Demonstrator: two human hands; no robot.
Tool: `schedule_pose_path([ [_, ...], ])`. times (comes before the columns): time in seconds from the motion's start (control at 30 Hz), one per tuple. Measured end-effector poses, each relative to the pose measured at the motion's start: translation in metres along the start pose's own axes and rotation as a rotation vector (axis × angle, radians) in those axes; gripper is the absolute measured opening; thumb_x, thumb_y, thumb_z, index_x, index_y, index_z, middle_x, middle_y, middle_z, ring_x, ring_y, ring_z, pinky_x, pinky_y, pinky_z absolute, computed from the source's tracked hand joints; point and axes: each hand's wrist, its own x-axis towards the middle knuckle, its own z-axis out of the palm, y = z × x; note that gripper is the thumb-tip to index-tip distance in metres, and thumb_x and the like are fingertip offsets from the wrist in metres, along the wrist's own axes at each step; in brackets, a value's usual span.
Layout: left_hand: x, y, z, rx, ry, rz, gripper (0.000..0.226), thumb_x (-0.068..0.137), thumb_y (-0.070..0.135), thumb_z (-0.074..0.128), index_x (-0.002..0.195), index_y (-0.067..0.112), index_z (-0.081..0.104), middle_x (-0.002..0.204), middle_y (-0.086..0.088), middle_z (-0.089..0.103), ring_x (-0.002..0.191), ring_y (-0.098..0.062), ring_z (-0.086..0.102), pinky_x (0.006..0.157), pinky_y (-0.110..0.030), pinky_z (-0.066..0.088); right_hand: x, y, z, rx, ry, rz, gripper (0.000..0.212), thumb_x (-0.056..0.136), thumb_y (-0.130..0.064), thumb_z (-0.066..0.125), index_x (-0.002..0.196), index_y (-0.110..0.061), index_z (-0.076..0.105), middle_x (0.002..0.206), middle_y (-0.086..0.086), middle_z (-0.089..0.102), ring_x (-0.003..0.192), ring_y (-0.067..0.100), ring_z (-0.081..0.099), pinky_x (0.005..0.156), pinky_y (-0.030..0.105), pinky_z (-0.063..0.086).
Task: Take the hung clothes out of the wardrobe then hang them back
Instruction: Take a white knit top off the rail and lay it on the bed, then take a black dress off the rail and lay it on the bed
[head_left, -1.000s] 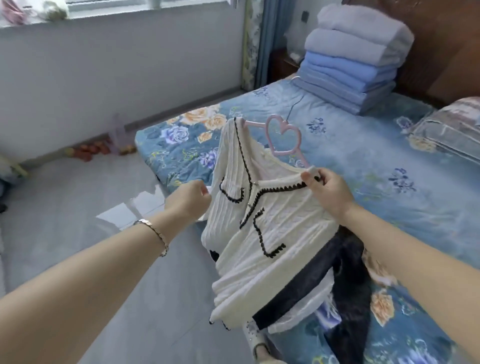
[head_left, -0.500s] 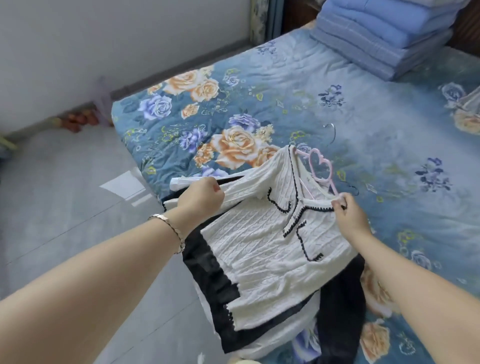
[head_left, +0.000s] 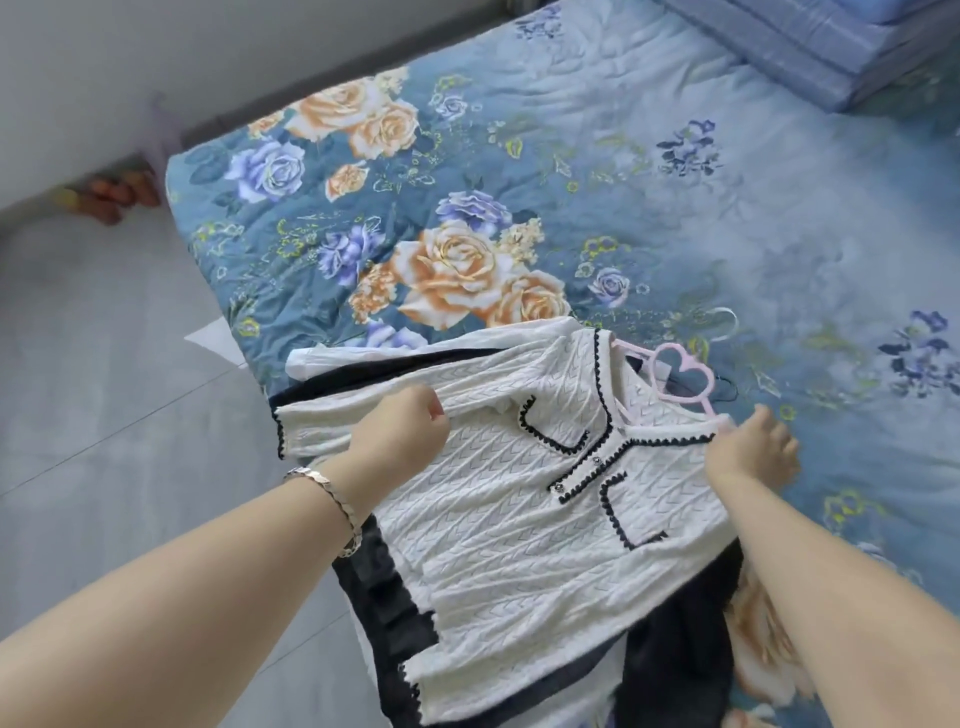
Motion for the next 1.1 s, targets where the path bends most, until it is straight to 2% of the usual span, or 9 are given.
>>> schedule_pose_path([
  [0.1, -0.002, -0.005, -0.005, -0.009, 0.003, -0.005, 0.017, 0.089, 0.020, 0.044, 0.094, 0.017, 0.060, 0.092, 0.000, 0.064, 0.084, -0.022, 0.060, 0.070, -0.033, 0.048, -0.004, -0.022, -0.002, -0.161, -0.156, -0.124, 0.040, 0.090, -0.006, 0.048, 0.131, -0.007, 0.045, 0.138, 0.019, 0.040, 0.128, 0.034, 0.035, 0.103, 0.040, 0.033],
  [0.17, -0.007, -0.012, -0.012, -0.028, 0.014, -0.013, 0.016, 0.089, 0.021, 0.044, 0.093, 0.018, 0.059, 0.093, 0.000, 0.064, 0.085, -0.023, 0.060, 0.070, -0.033, 0.048, -0.022, -0.047, -0.002, -0.250, -0.347, -0.303, 0.031, 0.091, -0.006, 0.044, 0.121, -0.009, 0.052, 0.125, 0.018, 0.051, 0.117, 0.033, 0.047, 0.088, 0.035, 0.042],
  [0.23, -0.017, -0.024, -0.023, -0.038, 0.036, -0.018, 0.015, 0.090, 0.022, 0.043, 0.094, 0.020, 0.057, 0.093, 0.001, 0.063, 0.085, -0.022, 0.060, 0.070, -0.032, 0.047, -0.049, -0.075, -0.004, -0.272, -0.529, -0.457, 0.027, 0.093, -0.010, 0.040, 0.115, -0.011, 0.055, 0.116, 0.014, 0.058, 0.104, 0.030, 0.056, 0.073, 0.030, 0.041],
  [0.4, -0.058, -0.078, -0.070, -0.034, 0.127, -0.085, 0.018, 0.091, 0.024, 0.042, 0.101, 0.021, 0.056, 0.099, 0.002, 0.060, 0.087, -0.022, 0.057, 0.072, -0.030, 0.045, -0.157, -0.164, -0.033, -0.327, -0.670, -0.896, 0.028, 0.094, -0.016, 0.039, 0.116, -0.013, 0.056, 0.119, 0.009, 0.059, 0.104, 0.029, 0.057, 0.081, 0.033, 0.045],
  [0.57, -0.126, -0.158, -0.136, -0.104, 0.288, -0.212, 0.012, 0.089, 0.019, 0.044, 0.090, 0.022, 0.055, 0.108, -0.004, 0.064, 0.099, -0.027, 0.058, 0.076, -0.029, 0.043, -0.305, -0.250, -0.073, -0.582, -0.475, -1.368, 0.029, 0.092, -0.009, 0.041, 0.116, -0.007, 0.056, 0.119, 0.012, 0.058, 0.112, 0.030, 0.056, 0.077, 0.031, 0.039],
  [0.7, -0.205, -0.242, -0.187, -0.149, 0.437, -0.321, 0.013, 0.089, 0.020, 0.044, 0.092, 0.021, 0.056, 0.109, -0.006, 0.063, 0.100, -0.028, 0.058, 0.083, -0.032, 0.048, -0.443, -0.297, -0.104, -0.656, -0.394, -1.605, 0.030, 0.091, -0.007, 0.041, 0.117, -0.004, 0.057, 0.122, 0.013, 0.059, 0.113, 0.031, 0.057, 0.087, 0.035, 0.047],
  [0.77, -0.256, -0.288, -0.210, -0.163, 0.495, -0.379, 0.010, 0.090, 0.022, 0.044, 0.092, 0.022, 0.054, 0.109, -0.004, 0.062, 0.099, -0.027, 0.057, 0.080, -0.031, 0.046, -0.515, -0.313, -0.117, -0.651, -0.387, -1.714, 0.030, 0.091, -0.009, 0.041, 0.115, -0.004, 0.058, 0.121, 0.014, 0.059, 0.111, 0.032, 0.057, 0.084, 0.034, 0.046],
  [1.0, -0.470, -0.437, -0.277, -0.113, 0.716, -0.613, 0.016, 0.091, 0.028, 0.043, 0.097, 0.019, 0.056, 0.107, -0.005, 0.062, 0.097, -0.026, 0.058, 0.074, -0.028, 0.041, -0.792, -0.326, -0.186, -0.735, -0.281, -2.204, 0.021, 0.096, -0.015, 0.036, 0.096, -0.005, 0.054, 0.099, 0.012, 0.055, 0.087, 0.027, 0.049, 0.074, 0.029, 0.041],
  [1.1, -0.568, -0.487, -0.293, -0.085, 0.851, -0.758, 0.019, 0.091, 0.032, 0.045, 0.099, 0.020, 0.058, 0.106, -0.003, 0.063, 0.099, -0.026, 0.058, 0.075, -0.026, 0.039, -0.907, -0.318, -0.202, -0.666, -0.284, -2.333, 0.030, 0.093, -0.013, 0.041, 0.111, -0.001, 0.062, 0.102, 0.012, 0.060, 0.087, 0.023, 0.054, 0.076, 0.030, 0.047],
])
